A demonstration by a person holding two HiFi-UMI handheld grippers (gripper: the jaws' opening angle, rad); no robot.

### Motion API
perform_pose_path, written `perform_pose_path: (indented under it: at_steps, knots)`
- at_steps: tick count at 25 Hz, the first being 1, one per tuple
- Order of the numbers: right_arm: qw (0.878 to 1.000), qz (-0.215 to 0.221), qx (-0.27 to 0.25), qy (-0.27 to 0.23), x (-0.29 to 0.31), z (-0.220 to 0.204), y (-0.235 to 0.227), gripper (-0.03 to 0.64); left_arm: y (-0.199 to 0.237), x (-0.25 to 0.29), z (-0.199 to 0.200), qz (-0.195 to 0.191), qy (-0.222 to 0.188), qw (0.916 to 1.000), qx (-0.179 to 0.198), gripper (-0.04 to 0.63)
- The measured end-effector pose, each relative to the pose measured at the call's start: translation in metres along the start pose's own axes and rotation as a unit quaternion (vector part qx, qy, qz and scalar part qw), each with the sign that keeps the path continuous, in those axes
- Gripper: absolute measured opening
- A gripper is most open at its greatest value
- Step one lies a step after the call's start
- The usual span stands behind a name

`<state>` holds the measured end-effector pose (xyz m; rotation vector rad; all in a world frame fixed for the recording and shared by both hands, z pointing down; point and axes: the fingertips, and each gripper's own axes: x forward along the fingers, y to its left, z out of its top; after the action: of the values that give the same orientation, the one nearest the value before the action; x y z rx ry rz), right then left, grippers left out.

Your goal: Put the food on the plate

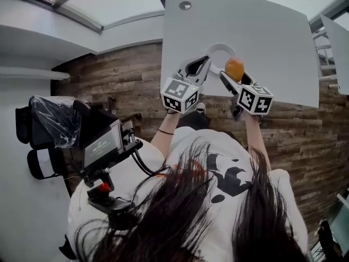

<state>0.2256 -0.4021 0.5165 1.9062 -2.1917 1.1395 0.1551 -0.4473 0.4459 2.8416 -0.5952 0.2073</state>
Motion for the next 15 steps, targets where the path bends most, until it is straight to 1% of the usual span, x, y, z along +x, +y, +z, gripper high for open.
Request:
perform_pose_path:
  at_steps: [5, 8, 11, 15]
  knots:
    - [0.998, -0.023, -0.02, 0.048, 0.06, 0.002, -0.018, 0.382, 0.04, 0.021, 0.001, -0.01, 0.005, 0.9998, -0.016, 0.006]
    - [0.996, -0.034, -0.032, 0.076, 0.082, -0.007, -0.03, 0.382, 0.043, 0.028, -0.003, -0.02, 0.011, 0.9996, -0.018, 0.006]
    - [0.992, -0.058, -0.039, 0.104, 0.106, -0.018, -0.045, 0.382, 0.053, 0.03, -0.007, -0.03, 0.015, 0.9992, -0.023, 0.006]
    - [0.986, -0.085, -0.05, 0.132, 0.125, -0.026, -0.059, 0.382, 0.065, 0.03, -0.006, -0.027, 0.013, 0.9992, -0.027, 0.006]
